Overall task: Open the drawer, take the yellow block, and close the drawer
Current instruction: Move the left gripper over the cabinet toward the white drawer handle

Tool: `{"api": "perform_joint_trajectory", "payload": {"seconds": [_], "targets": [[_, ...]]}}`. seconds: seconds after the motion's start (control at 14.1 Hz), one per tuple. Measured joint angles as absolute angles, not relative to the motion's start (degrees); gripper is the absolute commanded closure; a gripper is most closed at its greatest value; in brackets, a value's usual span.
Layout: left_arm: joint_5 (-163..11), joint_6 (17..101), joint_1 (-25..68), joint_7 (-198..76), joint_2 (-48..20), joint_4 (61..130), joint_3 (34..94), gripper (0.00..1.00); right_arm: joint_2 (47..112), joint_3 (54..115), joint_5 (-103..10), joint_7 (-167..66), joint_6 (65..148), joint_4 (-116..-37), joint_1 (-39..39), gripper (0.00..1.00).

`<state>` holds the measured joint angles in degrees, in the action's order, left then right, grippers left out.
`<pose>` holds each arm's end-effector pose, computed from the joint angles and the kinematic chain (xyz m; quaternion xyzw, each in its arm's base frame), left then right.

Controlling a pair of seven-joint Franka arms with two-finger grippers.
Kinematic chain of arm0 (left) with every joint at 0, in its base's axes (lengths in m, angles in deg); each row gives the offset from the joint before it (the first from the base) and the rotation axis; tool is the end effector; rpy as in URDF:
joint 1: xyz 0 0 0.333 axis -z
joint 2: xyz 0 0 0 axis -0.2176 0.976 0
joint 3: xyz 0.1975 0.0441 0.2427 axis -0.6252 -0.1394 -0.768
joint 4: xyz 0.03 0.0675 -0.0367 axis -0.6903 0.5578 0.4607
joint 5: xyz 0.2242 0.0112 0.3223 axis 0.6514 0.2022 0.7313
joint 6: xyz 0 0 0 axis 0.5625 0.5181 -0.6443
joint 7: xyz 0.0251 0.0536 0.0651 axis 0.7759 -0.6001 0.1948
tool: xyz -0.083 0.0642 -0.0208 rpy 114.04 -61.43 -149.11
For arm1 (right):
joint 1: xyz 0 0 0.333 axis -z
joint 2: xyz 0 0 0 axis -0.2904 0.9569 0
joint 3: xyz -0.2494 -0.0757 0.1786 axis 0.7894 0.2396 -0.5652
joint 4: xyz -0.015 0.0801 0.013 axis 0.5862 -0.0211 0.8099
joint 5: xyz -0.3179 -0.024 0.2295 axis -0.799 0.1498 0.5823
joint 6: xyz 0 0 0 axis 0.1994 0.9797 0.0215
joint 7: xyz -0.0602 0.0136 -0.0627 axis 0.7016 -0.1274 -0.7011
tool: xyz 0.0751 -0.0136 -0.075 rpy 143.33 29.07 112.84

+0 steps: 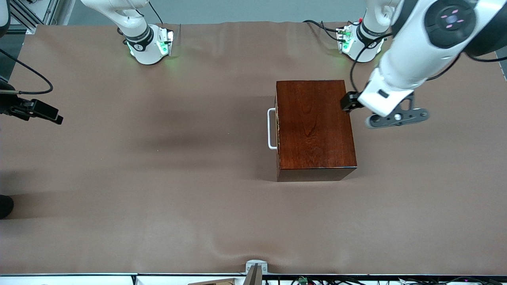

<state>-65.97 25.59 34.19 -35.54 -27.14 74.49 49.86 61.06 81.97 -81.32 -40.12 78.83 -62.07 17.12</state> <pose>0.5520 -0.2563 0.5772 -0.9961 -0.0570 0.0600 0.0313 0.5794 -0.0267 0.6116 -0.9970 0.0727 0.0203 0.0159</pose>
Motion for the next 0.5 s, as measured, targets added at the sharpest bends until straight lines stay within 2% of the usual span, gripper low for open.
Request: {"api": "perform_joint_trajectory", "payload": {"seconds": [0.5], "targets": [[-66.0, 29.4, 41.3, -22.8, -20.8, 70.7, 49.9, 0.00, 61.1, 82.0, -81.3, -40.1, 78.8, -62.1, 17.1, 0.00]]}}
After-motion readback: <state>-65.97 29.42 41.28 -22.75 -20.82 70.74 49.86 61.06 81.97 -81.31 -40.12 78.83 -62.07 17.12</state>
